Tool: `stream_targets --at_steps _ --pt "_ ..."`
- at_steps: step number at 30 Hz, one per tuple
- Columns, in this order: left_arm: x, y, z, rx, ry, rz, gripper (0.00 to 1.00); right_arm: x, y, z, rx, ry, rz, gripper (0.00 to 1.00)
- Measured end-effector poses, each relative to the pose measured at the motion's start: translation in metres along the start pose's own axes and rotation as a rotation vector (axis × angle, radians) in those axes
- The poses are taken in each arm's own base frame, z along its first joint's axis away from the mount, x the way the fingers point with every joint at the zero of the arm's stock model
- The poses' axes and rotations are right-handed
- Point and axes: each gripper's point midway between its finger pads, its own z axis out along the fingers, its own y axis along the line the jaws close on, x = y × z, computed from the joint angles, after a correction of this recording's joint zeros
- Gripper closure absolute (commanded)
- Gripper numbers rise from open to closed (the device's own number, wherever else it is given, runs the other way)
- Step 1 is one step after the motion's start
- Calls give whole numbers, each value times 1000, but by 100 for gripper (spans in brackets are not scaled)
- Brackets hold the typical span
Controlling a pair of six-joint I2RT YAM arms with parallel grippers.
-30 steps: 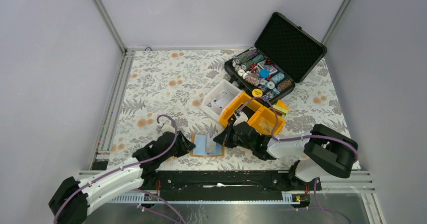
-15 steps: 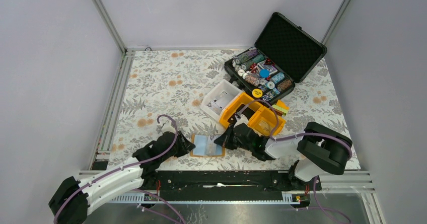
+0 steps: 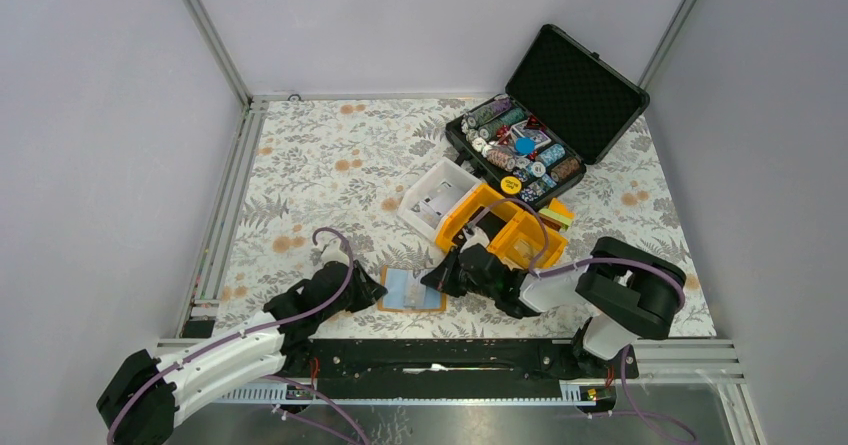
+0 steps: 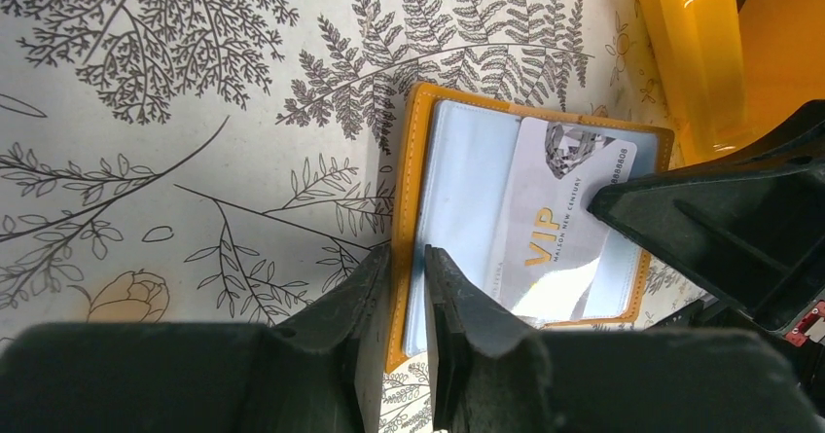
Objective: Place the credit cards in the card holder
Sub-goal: Insert the credit card into the card holder.
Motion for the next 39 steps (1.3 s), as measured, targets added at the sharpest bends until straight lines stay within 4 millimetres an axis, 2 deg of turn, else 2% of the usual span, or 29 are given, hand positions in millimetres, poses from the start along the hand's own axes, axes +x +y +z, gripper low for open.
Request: stream_targets --at_steps 16,25,33,39 --pt "1 0 0 1 9 19 80 4 7 10 -8 11 -8 100" --pt "1 0 1 3 10 45 82 6 5 14 2 18 -9 100" --pt "0 0 1 2 7 41 84 9 4 0 13 24 -17 100" --pt "0 -1 1 3 9 40 84 11 1 -1 29 26 -21 100"
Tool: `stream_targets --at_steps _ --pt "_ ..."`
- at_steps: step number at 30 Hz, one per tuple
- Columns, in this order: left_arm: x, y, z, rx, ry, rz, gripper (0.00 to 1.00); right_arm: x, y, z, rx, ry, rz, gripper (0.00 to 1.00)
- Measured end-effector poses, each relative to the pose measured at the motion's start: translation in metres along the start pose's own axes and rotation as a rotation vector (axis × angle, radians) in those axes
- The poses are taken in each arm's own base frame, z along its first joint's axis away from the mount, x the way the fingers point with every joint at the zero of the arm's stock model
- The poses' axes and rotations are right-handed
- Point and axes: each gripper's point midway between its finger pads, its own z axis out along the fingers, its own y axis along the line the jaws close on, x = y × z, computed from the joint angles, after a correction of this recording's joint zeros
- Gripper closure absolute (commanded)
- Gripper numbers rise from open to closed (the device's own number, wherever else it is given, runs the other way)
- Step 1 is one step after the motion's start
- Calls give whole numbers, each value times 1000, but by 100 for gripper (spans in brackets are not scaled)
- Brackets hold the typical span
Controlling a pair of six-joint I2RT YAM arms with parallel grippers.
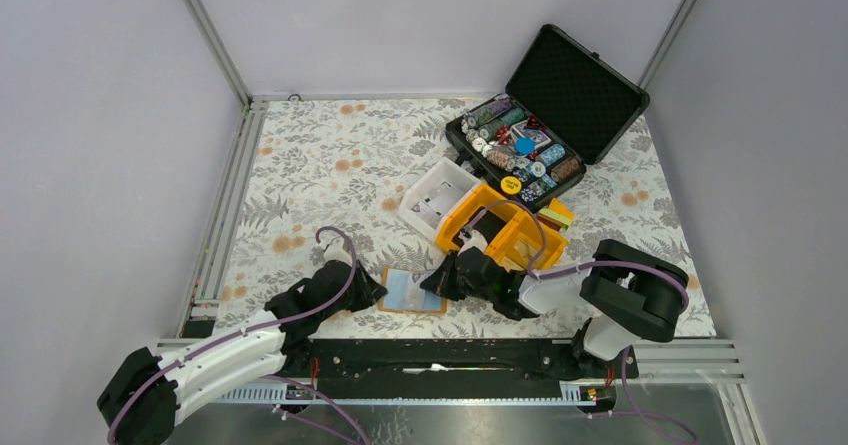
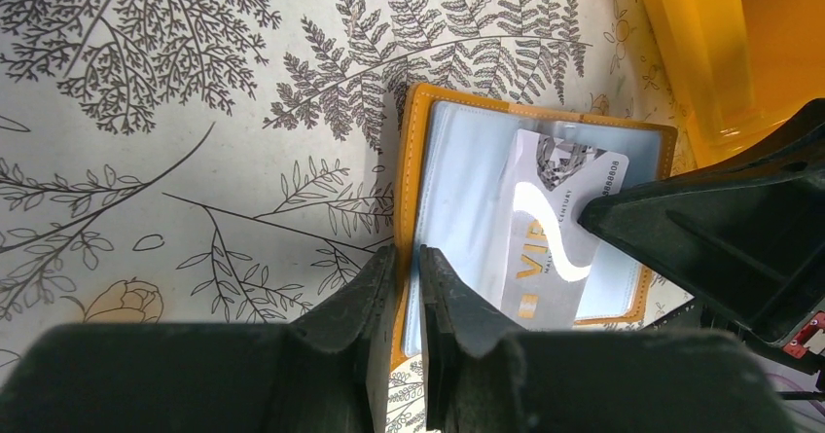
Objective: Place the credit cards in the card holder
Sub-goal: Insert the credit card into the card holder.
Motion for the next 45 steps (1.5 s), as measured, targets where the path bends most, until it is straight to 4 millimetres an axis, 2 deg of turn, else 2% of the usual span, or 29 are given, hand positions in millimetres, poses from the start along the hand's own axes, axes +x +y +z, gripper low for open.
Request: stream_targets --at_steps 10,19,21,24,27,31,37,45 --pt "0 -2 -1 10 0 7 84 4 0 0 7 0 3 100" --pt "2 -4 0 35 22 68 83 8 4 18 18 14 -8 99" --pt "3 -5 0 43 27 74 83 9 5 21 26 19 -21 94" --pt "4 -6 0 46 32 77 83 8 10 25 40 20 -48 80" --pt "4 -7 0 52 32 76 77 9 8 26 66 17 -81 71" --pt "7 -9 -3 66 50 68 64 9 7 19 90 16 -126 58" --pt "8 -14 -6 95 60 74 51 9 3 5 149 21 -202 51" --pt "10 -31 -11 182 77 101 48 10 -3 -5 227 19 -279 49"
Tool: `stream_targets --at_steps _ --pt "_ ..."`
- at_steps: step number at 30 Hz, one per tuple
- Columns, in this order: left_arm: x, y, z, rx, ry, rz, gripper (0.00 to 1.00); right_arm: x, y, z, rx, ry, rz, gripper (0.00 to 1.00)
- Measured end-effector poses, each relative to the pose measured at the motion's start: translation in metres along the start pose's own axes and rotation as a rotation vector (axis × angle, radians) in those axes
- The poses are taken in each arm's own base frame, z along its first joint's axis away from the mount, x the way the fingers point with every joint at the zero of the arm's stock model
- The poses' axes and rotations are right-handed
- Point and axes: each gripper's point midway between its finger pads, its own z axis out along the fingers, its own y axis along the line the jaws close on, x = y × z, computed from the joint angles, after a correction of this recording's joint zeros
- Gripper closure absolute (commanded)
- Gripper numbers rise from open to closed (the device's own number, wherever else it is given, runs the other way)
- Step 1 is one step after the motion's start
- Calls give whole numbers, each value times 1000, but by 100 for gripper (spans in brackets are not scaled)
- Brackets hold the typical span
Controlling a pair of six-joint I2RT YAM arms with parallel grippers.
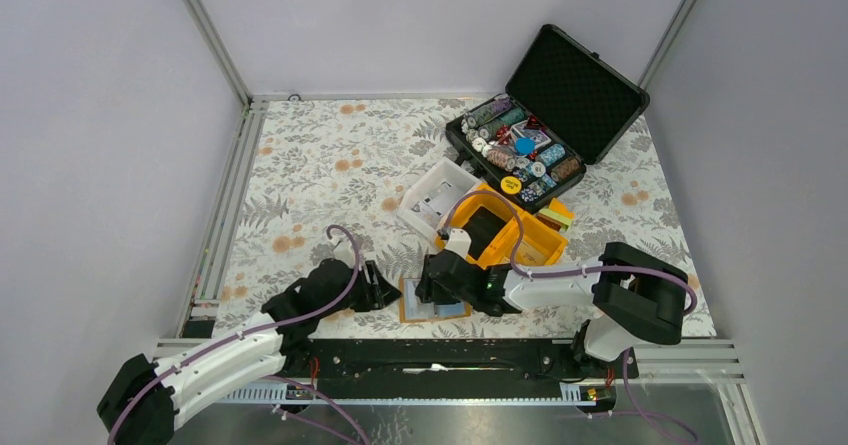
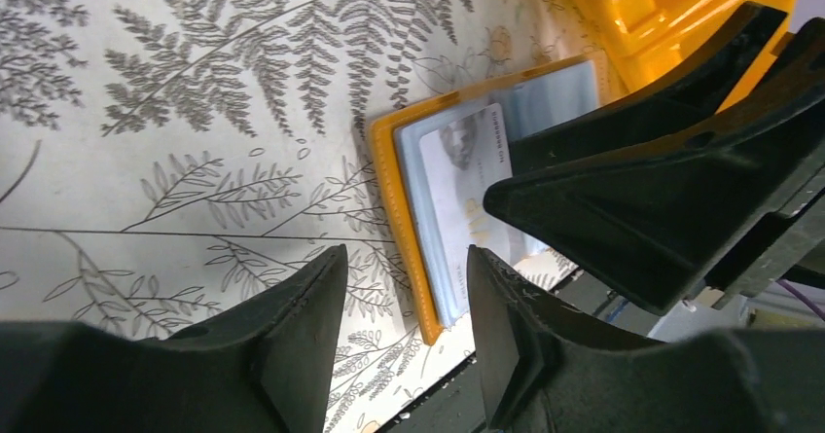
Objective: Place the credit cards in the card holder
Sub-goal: Insert the credit card into the card holder.
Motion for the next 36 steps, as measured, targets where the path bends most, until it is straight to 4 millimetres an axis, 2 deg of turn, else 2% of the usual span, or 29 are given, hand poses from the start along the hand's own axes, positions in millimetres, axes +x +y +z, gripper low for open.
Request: stream_targets --at_steps 9,14,18,24,26,28,30,33,36 --pt "3 -16 5 85 24 6 49 5 -4 -6 41 3 -35 45" --pt "15 -11 11 92 69 -2 58 8 -1 -6 34 5 -35 54" --pt "21 -9 14 101 87 -9 71 9 3 -6 18 10 -22 56" --pt "23 -7 17 109 87 -19 75 13 4 -3 31 22 -35 57" --pt "23 -7 17 111 84 -20 74 13 4 -3 35 23 -37 53" --pt "23 -7 17 111 82 -20 65 13 5 -3 33 23 -36 47" --pt "22 -8 16 114 77 -18 51 13 7 -3 26 19 -37 43" --pt "16 -12 12 129 50 -12 24 12 12 -8 10 13 -48 38" --pt "5 -17 5 136 1 3 8 4 14 -20 0 -7 -74 31"
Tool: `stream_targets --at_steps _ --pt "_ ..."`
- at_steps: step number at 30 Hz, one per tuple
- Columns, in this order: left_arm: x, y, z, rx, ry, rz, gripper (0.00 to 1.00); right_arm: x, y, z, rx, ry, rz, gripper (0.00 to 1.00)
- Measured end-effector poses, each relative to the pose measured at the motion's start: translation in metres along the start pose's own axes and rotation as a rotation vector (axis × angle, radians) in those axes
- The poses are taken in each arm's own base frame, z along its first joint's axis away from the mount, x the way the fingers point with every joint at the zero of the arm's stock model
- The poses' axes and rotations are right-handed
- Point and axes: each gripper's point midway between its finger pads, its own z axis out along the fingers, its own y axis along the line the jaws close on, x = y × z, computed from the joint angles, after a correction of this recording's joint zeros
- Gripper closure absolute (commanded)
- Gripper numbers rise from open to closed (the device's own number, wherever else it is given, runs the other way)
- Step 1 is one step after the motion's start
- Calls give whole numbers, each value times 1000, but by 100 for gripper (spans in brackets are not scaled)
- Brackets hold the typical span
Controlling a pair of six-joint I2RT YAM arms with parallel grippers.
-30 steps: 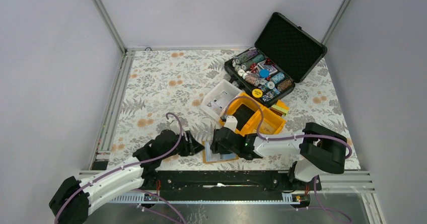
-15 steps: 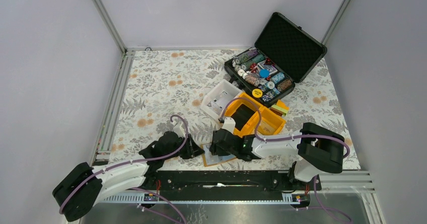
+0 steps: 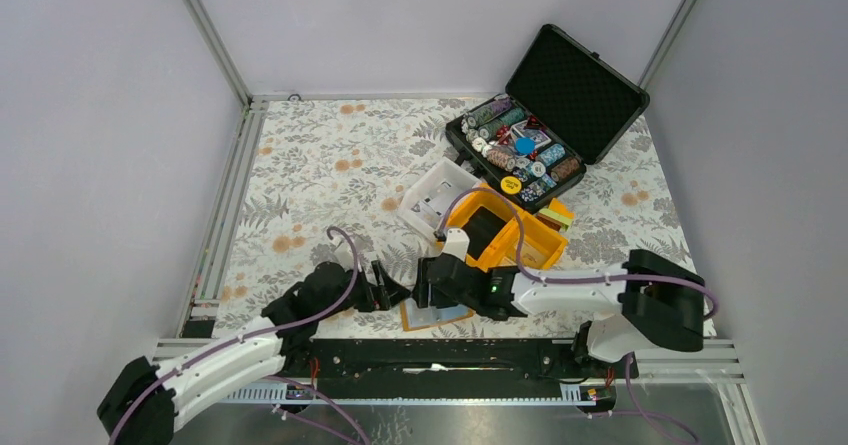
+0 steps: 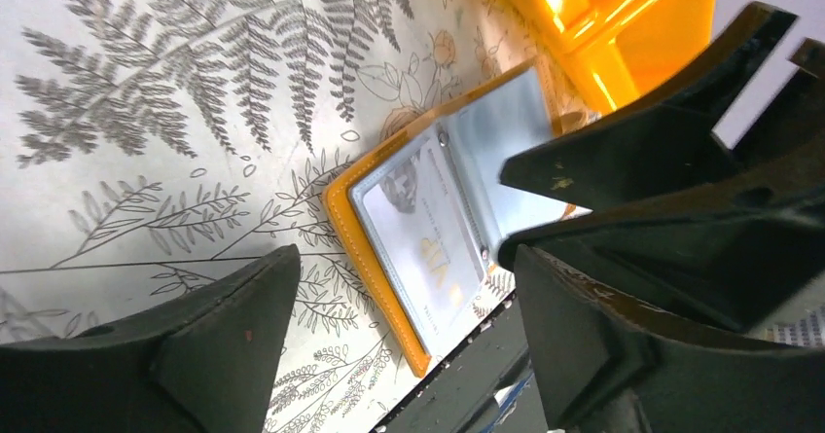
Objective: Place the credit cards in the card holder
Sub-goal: Insert the credit card into the card holder.
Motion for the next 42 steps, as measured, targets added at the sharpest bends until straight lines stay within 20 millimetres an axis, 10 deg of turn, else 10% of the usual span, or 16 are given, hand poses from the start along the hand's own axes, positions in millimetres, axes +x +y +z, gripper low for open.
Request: stream_targets --at_steps 10,17,25,32,42 --pt "-47 -8 -23 -129 -128 59 1 -73 35 -59 -33 -89 -194 13" --pt "-99 -22 -15 -209 -145 85 1 -141 -29 -70 121 -162 -213 9" --pt "-159 20 -3 -296 -211 -45 1 -209 -67 -68 236 -204 -298 5" --pt "-180 48 14 -342 -244 -78 1 -218 -86 -32 311 -111 -450 9" --pt "-213 33 27 -281 -317 -23 2 -216 -109 -1 406 36 -588 28"
